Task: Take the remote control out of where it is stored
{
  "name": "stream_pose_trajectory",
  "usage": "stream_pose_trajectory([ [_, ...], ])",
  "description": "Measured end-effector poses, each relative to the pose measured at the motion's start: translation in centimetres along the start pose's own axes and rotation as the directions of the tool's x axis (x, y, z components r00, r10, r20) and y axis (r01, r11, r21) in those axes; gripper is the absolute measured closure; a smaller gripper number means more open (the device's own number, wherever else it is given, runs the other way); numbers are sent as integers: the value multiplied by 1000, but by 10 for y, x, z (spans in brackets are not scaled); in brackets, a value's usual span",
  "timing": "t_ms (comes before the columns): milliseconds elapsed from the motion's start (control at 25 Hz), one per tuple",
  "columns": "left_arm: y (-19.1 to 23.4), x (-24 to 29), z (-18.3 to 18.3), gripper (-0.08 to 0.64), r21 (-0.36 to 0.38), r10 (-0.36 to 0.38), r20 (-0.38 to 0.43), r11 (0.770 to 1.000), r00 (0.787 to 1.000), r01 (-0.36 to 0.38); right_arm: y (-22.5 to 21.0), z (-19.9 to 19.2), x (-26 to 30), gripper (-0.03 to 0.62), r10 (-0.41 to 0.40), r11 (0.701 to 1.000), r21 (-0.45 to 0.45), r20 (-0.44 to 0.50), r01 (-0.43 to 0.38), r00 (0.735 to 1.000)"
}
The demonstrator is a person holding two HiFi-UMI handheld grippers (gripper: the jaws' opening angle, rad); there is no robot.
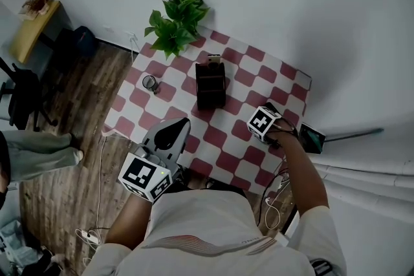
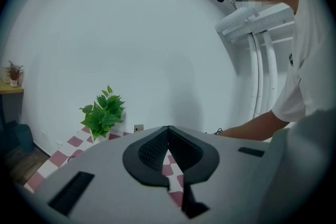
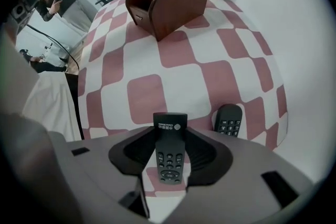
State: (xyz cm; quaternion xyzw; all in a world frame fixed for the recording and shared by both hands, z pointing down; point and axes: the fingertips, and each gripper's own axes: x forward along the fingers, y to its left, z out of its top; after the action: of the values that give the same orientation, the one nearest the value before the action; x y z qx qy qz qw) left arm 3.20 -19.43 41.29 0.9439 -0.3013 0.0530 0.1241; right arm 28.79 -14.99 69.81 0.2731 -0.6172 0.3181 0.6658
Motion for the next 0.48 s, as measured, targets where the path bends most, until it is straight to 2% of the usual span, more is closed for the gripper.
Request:
stream_pose_trajectory([
  [200, 6, -6, -1, 554, -6, 28, 2, 1000, 1000, -28, 3, 2, 10, 407, 1, 1000, -6, 11, -1, 1000],
  [480, 8, -10, -1, 554, -24, 31, 1, 999, 1000, -31, 4, 4, 13, 405, -6, 1000, -14, 37, 7, 999],
])
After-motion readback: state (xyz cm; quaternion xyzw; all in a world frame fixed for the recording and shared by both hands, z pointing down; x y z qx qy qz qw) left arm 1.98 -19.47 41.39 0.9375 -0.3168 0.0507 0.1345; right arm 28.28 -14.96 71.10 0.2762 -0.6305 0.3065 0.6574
